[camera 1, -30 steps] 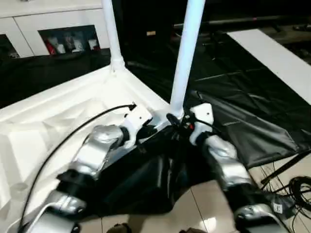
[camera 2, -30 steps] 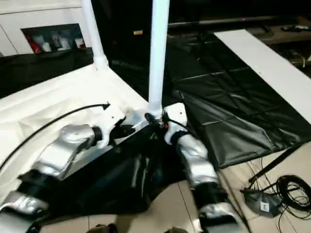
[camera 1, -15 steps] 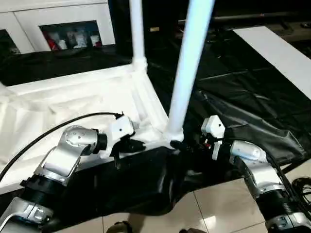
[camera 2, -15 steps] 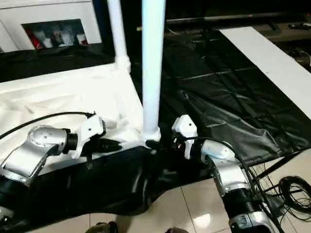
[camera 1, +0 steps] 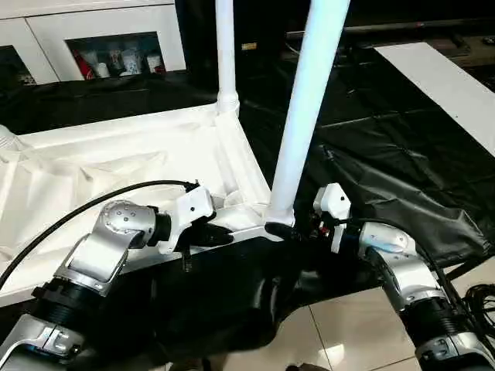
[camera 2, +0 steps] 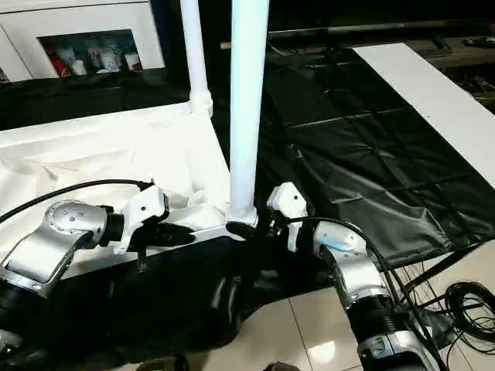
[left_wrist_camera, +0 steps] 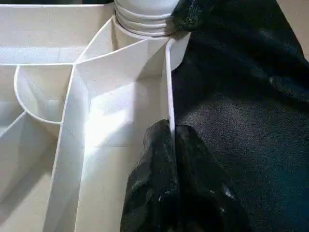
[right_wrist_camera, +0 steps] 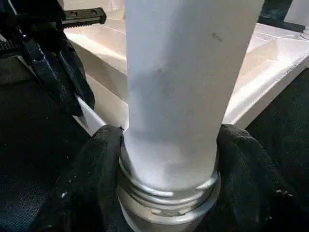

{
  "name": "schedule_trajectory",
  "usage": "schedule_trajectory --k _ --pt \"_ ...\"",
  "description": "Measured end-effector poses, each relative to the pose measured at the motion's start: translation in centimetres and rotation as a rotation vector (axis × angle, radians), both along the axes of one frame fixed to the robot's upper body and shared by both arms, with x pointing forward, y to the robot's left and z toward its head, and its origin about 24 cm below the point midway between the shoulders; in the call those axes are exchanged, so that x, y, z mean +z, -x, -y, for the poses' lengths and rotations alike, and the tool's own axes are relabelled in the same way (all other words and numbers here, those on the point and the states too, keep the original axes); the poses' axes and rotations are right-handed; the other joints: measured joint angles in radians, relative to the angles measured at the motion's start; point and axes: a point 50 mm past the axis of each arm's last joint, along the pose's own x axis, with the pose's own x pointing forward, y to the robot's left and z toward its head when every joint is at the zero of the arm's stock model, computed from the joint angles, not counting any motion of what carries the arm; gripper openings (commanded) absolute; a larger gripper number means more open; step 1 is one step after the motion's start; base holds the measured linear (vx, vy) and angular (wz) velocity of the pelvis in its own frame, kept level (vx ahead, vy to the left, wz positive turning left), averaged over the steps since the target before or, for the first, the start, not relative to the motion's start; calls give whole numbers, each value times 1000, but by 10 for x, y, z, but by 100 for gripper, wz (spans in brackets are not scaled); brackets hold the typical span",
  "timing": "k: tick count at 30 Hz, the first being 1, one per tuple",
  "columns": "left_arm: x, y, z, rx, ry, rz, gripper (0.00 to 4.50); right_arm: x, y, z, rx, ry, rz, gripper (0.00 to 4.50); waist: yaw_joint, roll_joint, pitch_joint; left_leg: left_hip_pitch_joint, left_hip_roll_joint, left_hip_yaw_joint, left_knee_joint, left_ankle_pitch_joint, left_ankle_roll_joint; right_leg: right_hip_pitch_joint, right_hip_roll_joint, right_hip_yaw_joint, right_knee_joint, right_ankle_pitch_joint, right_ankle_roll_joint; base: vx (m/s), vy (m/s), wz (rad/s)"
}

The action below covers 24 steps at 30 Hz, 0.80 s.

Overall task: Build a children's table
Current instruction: Rotate leg to tighten

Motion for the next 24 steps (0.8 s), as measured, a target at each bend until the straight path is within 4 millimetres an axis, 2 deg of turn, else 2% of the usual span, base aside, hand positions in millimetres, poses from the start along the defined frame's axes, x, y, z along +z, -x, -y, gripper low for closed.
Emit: schedule_trajectory --k 12,17,22,24 --pt "-1 -1 1 8 3 2 0 -1 -1 0 -8 -6 5 262 0 0 0 1 0 0 0 0 0 0 0 0 0 0 0 0 0 0" --pt "-5 -14 15 125 22 48 0 -7 -12 -6 -219 -53 -1 262 2 0 0 6 0 2 2 -3 -5 3 0 2 3 3 -4 0 0 0" --pt "-9 -28 42 290 68 59 0 -12 -23 -28 -562 -119 -26 262 -1 0 0 13 -3 7 -4 -2 -6 5 0 12 1 3 -4 0 0 0" --pt "-10 -30 47 323 78 57 0 -12 -26 -31 -627 -121 -32 261 -3 -1 -1 13 -4 7 -4 -2 -6 5 0 15 0 1 -1 0 0 0"
